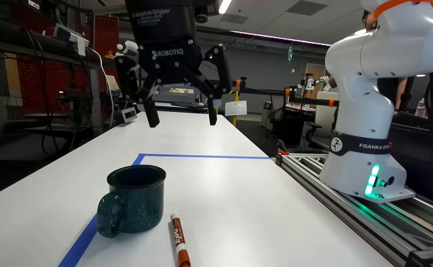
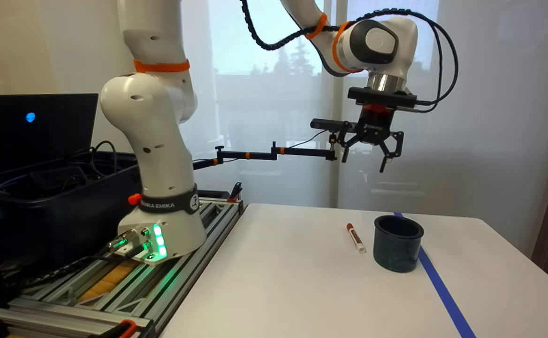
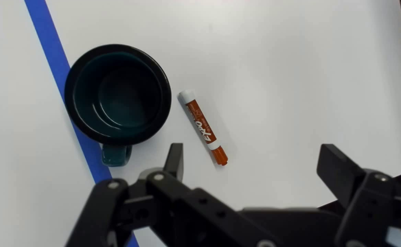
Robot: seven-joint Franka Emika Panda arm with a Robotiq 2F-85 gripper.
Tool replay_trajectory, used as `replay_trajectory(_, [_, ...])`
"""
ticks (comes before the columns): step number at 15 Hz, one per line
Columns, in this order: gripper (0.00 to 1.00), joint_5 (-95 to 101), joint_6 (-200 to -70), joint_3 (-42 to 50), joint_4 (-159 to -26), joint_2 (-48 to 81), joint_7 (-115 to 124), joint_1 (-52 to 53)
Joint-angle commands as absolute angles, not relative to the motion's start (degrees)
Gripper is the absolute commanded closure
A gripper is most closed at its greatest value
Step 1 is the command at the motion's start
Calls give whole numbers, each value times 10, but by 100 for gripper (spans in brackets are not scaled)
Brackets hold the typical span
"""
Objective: Place the marker on the table
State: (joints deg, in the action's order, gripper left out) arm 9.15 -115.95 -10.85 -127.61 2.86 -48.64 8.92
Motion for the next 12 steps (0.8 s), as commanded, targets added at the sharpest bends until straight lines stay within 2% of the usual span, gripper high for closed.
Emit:
replay_trajectory(1, [0, 90, -1155, -105, -1273, 26, -480, 90])
replay_trajectory(12, [0, 89, -1154, -104, -1273, 26, -470, 90])
